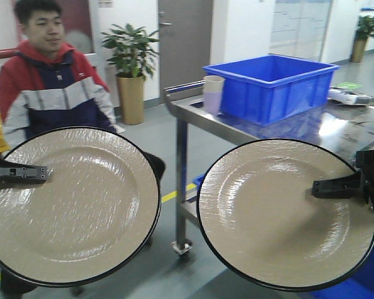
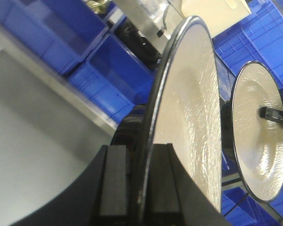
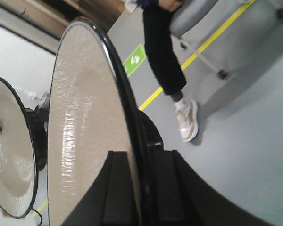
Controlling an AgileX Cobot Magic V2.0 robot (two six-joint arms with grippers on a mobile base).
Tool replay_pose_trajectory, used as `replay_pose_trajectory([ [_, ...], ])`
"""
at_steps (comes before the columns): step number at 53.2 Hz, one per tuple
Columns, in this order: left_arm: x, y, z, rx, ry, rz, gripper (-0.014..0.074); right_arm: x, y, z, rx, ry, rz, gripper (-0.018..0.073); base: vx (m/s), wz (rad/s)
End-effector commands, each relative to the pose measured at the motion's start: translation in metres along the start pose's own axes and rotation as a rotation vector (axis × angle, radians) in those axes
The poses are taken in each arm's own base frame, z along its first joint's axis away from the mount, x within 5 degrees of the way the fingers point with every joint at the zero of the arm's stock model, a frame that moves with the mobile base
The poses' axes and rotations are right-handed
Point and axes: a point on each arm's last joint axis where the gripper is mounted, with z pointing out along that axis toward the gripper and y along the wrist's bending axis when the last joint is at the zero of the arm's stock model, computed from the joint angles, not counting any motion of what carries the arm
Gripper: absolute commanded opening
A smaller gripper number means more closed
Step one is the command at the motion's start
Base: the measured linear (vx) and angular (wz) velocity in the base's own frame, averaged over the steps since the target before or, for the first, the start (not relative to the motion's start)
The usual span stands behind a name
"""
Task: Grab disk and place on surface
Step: 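Hold both plates upright while the base drives to the steel table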
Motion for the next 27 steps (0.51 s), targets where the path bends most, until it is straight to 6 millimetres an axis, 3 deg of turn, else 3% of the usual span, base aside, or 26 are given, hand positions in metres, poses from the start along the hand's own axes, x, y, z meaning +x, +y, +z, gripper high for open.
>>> replay_pose_trajectory([
  [1,-0.0100,-0.0355,-0.0120,0.138,-0.097,0.009,-0.0008,-0.0091,0.0287,-0.0133,-0.114,-0.097,-0.005,-0.0009,0.45,-0.45],
  [27,-0.0101,-0.0355,-0.0120,0.137,-0.098,0.009,-0.0008,-0.0090,0.0286,-0.0133,-0.113,-0.097,-0.005,-0.0009,0.41,-0.53],
])
